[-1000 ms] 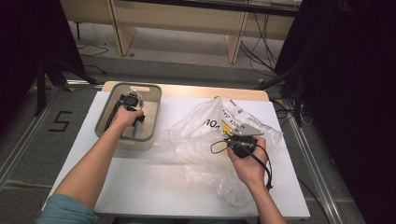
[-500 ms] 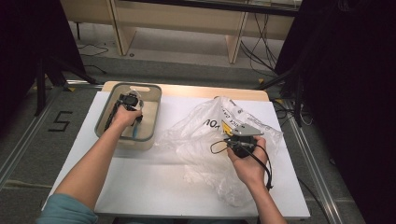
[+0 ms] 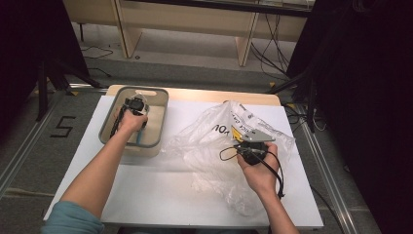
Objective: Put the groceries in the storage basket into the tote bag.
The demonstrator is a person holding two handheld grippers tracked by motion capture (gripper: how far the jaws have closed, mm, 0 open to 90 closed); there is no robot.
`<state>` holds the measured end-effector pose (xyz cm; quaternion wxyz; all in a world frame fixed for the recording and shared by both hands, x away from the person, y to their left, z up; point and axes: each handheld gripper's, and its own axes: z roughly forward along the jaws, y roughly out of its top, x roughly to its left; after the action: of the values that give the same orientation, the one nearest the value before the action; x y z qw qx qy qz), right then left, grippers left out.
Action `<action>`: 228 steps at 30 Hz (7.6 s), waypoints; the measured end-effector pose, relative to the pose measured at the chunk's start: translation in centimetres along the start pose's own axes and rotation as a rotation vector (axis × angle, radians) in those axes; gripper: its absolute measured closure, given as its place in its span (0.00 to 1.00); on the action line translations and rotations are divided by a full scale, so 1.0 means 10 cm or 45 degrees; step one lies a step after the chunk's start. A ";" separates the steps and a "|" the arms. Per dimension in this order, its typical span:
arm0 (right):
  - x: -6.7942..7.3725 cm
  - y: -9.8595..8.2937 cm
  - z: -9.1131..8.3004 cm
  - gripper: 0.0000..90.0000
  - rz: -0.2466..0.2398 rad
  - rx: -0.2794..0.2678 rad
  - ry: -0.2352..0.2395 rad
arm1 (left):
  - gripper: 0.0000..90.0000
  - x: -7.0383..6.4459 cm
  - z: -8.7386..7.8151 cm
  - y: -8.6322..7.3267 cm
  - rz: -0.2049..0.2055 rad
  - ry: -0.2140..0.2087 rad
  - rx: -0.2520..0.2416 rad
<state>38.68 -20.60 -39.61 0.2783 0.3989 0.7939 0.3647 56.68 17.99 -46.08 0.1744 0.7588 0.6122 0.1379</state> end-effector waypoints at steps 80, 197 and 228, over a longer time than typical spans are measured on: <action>0.00 -0.01 0.01 1.00 0.003 0.008 -0.003 | 0.92 -0.03 -0.10 0.03 -0.076 0.041 -0.077; 0.03 -0.01 0.03 1.00 -0.007 0.015 0.005 | 0.91 -0.47 -1.23 -0.35 0.210 -0.268 -0.353; 0.03 -0.01 0.04 1.00 -0.004 0.021 0.010 | 0.91 -0.71 -1.32 -0.71 0.367 -0.373 -0.349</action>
<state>38.75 -20.23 -39.93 0.2725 0.3985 0.7986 0.3594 43.35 13.62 -37.22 0.3410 0.8194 0.4414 0.1318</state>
